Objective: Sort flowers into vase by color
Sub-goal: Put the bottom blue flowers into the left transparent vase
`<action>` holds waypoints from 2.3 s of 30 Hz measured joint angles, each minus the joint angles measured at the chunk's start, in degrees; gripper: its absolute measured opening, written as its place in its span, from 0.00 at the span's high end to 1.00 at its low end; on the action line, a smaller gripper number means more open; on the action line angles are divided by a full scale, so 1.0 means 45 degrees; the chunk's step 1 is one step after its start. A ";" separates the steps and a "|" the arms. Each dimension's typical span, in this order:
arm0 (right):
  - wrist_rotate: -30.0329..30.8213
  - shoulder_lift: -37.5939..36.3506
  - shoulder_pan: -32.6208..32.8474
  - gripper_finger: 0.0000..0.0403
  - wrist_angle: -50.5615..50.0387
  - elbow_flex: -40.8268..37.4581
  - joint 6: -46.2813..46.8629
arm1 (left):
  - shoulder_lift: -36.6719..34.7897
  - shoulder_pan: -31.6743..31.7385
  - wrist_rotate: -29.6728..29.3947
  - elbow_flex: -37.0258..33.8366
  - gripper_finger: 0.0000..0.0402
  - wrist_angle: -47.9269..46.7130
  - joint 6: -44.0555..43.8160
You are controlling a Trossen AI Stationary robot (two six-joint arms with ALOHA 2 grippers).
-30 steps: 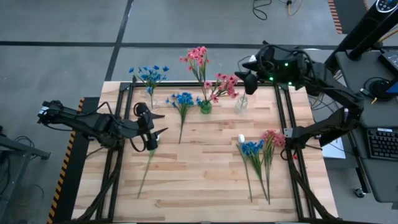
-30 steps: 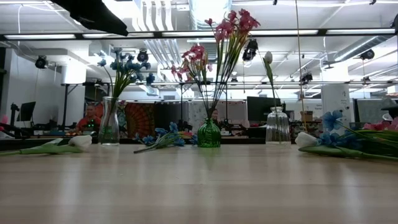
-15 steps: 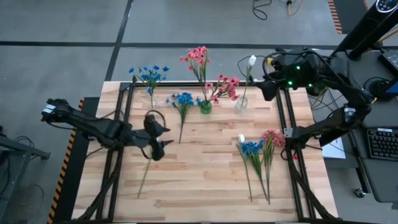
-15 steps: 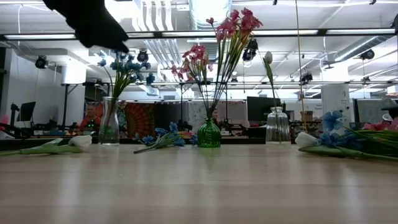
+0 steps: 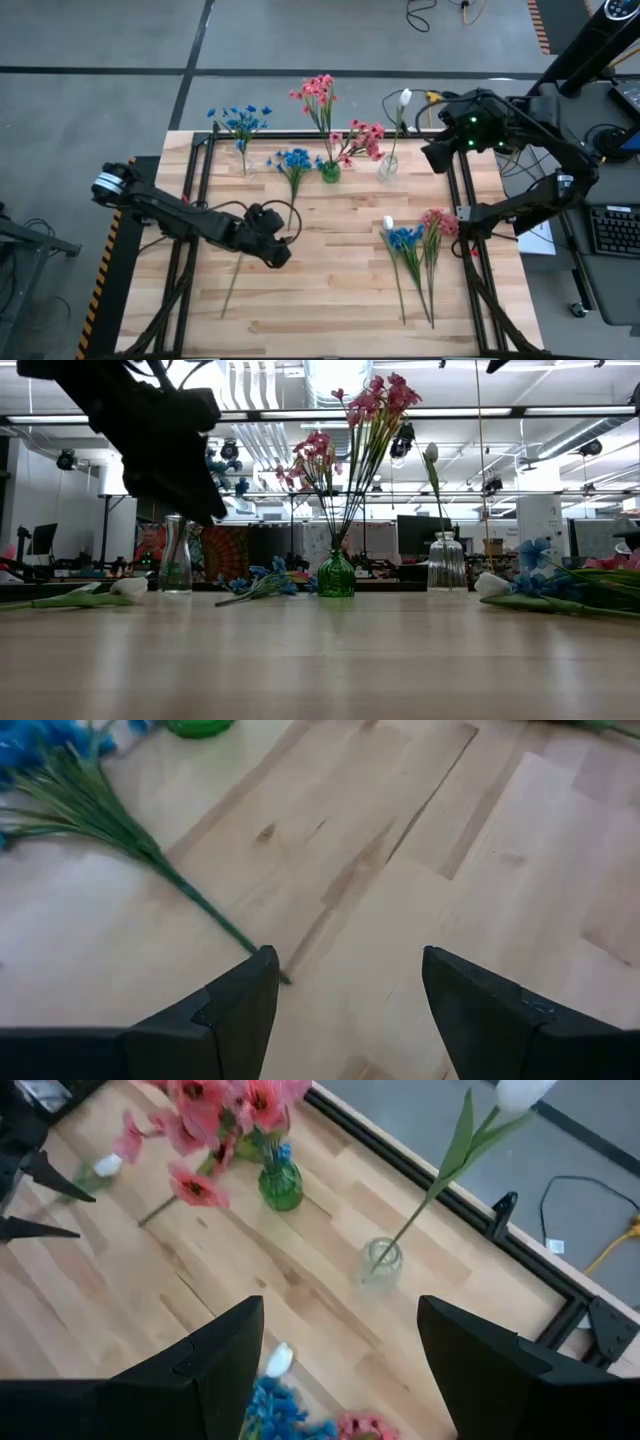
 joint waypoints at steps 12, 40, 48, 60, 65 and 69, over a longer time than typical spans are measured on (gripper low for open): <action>-0.0014 -0.0262 0.1103 0.36 0.0015 -0.2858 0.0860 | 0.1534 0.0005 -0.0032 0.0000 0.43 0.1142 -0.0017; -0.3034 0.0063 0.7808 0.36 0.3721 -1.1570 1.0228 | -0.2022 0.0053 0.2293 0.0000 0.43 0.0512 0.4694; -0.2353 0.1136 0.9228 0.36 0.7112 -1.2628 1.1485 | -0.1559 0.0083 0.1838 0.0000 0.43 0.0578 0.5935; -0.3007 0.2047 0.9594 0.36 0.7626 -1.2636 1.2973 | -0.1720 0.0087 0.2144 0.0420 0.43 -0.0363 0.5866; -0.3313 0.2836 0.9949 0.36 0.7819 -1.2640 1.2978 | -0.1720 -0.0747 0.2782 0.1585 0.43 -0.5019 0.3387; -0.3342 0.3400 1.0025 0.34 0.8292 -1.2646 1.2942 | -0.1725 -0.1238 0.2607 0.2689 0.43 -0.7462 0.1725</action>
